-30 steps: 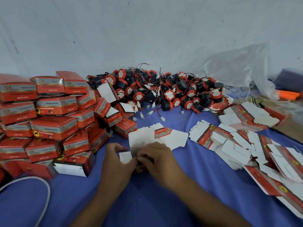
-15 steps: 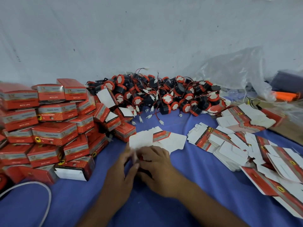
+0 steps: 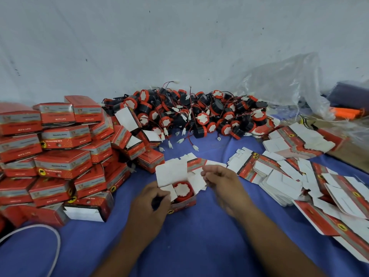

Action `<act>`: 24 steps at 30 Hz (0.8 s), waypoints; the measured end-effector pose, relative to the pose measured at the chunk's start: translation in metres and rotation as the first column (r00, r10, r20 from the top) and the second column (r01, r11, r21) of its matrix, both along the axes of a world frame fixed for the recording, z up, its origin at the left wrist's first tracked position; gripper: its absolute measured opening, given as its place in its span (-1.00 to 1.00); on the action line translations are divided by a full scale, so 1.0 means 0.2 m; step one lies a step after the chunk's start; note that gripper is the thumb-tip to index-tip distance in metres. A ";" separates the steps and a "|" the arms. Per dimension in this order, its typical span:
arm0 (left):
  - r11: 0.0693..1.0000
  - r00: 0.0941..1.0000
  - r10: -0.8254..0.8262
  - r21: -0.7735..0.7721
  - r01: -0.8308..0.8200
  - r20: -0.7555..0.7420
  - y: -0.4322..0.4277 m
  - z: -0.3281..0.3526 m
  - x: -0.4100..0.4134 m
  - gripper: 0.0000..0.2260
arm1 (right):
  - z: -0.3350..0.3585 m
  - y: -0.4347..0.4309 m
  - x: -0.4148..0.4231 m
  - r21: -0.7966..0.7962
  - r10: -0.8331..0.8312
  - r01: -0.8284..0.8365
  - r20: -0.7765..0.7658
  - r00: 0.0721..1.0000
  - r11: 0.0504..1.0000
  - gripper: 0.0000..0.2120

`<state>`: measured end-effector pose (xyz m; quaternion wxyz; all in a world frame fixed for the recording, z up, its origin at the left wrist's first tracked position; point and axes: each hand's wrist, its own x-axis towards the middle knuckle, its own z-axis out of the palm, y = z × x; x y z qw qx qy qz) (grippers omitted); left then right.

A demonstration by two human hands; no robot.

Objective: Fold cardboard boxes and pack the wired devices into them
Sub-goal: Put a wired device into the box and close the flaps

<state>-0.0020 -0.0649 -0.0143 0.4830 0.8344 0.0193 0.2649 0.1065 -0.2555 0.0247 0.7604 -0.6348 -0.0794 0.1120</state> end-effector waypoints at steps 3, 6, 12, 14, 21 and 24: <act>0.991 0.995 -0.026 -0.136 0.014 -0.092 0.02 -0.01 0.01 -0.78 | -0.05 0.02 -0.01 -0.024 0.220 -0.220 0.007 0.975 0.975 -0.78; 0.953 0.991 -0.115 -0.288 0.092 -0.066 0.02 0.02 0.01 -0.51 | -0.08 0.07 -0.05 -0.250 0.334 -0.294 0.140 0.932 0.923 -0.58; 0.988 0.988 -0.148 -0.057 0.145 -0.046 0.05 0.04 -0.01 -0.62 | -0.05 0.05 -0.05 -0.463 0.457 -0.233 0.460 0.761 0.855 -0.60; 0.990 0.988 -0.139 -0.017 0.138 -0.065 0.08 0.03 -0.02 -0.62 | -0.06 0.01 -0.06 -0.549 0.576 -0.309 0.422 0.700 0.777 -0.62; 0.968 0.966 -0.243 0.036 0.247 -0.084 0.09 0.05 -0.04 -0.62 | -0.05 0.00 -0.07 -0.545 0.565 -0.280 0.470 0.678 0.790 -0.57; 0.973 0.971 -0.231 0.004 0.232 -0.067 0.09 0.06 -0.05 -0.66 | -0.05 0.01 -0.08 -0.514 0.549 -0.299 0.450 0.704 0.804 -0.62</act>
